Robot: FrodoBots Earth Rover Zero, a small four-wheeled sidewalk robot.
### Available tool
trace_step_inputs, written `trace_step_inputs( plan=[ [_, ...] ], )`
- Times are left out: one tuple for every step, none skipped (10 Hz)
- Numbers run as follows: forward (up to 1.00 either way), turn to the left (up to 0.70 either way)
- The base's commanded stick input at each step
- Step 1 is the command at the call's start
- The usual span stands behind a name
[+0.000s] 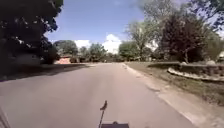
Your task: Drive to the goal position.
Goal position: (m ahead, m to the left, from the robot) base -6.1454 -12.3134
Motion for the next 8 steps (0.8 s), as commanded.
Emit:
trace_step_inputs(
  plan=[
    [0.7, 0.0],
    [0.7, 0.0],
    [0.7, 0.0],
    [0.7, 0.0],
    [0.7, 0.0],
    [0.7, 0.0],
    [0.7, -0.16],
    [0.7, -0.35]
  ],
)
